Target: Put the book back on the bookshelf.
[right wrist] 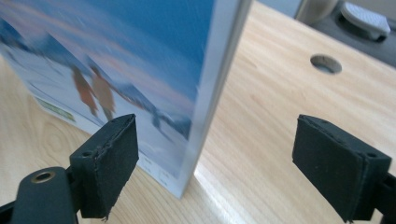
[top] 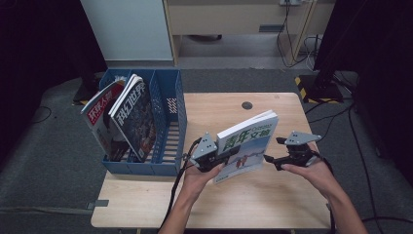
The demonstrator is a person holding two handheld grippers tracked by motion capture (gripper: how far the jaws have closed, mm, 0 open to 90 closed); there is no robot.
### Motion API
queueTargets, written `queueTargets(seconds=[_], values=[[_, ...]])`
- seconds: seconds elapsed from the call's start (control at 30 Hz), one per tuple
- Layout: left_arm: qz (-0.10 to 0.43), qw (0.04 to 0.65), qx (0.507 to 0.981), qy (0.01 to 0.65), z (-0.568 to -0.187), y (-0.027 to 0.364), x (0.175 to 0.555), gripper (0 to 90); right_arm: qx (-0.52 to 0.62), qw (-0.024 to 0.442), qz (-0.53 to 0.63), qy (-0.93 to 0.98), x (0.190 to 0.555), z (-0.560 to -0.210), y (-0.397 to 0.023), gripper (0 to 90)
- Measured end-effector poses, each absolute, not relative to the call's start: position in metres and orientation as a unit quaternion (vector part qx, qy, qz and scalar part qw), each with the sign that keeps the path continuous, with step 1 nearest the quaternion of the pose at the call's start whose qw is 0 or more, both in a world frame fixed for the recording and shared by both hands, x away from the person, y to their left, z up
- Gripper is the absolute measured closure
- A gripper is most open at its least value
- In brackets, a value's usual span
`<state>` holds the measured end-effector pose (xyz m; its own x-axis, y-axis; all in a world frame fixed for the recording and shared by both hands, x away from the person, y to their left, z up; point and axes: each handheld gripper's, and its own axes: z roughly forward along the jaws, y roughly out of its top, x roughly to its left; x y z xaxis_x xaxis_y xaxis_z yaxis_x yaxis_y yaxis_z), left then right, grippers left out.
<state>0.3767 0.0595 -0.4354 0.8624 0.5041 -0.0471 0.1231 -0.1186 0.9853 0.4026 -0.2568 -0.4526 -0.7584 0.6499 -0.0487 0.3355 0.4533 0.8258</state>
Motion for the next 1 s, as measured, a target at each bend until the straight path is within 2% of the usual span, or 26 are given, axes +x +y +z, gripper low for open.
queueTargets(seconds=[0.6,1.0], values=[[0.146,0.631,0.73,0.217,-0.431,0.059,0.376,73.8,0.346,0.174,0.371,0.844,0.406,-0.483,-0.258,9.4],[0.148,0.637,0.724,0.218,-0.424,0.062,0.375,73.8,0.372,0.173,0.358,0.839,0.401,-0.495,-0.264,9.5]])
